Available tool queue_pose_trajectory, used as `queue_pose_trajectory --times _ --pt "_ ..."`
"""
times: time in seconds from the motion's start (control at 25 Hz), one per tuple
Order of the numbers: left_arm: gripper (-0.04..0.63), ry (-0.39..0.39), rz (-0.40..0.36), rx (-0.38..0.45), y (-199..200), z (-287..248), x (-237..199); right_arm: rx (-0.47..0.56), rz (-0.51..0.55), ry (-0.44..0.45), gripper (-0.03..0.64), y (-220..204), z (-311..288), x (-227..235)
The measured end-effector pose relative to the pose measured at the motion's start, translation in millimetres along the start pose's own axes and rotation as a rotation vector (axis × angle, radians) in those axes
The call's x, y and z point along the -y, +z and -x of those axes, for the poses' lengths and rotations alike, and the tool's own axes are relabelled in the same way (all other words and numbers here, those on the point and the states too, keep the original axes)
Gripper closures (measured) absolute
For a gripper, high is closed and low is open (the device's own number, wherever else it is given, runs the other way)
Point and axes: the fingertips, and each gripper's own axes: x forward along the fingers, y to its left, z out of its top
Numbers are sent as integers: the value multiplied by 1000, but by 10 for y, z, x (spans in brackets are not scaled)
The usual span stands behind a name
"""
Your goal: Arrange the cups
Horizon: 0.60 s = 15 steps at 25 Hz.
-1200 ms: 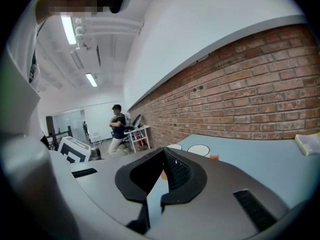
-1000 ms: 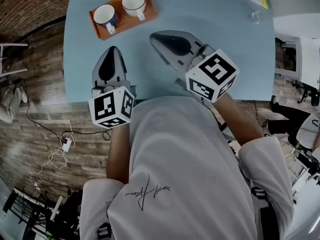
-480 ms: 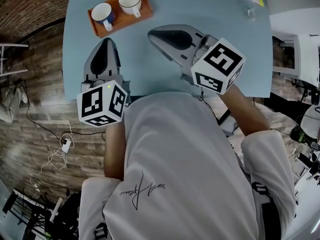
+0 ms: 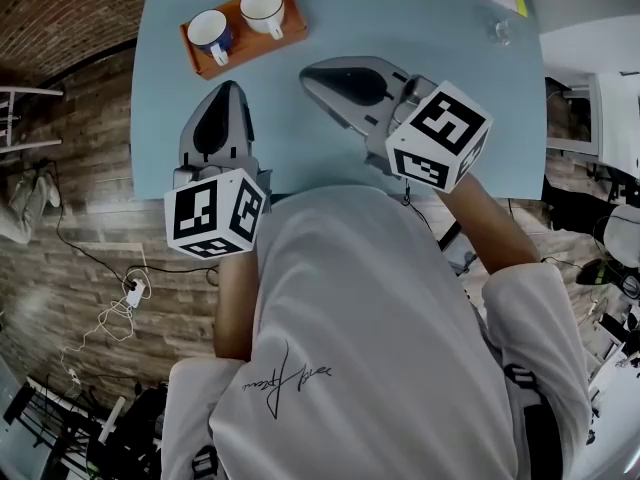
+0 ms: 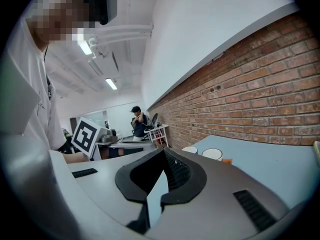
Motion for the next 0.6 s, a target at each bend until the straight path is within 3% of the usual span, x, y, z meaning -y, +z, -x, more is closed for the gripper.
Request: queue_pose_trajectory --times 0.6 --pt "588 -12 -8 15 27 152 49 24 2 -28 597 -20 112 -93"
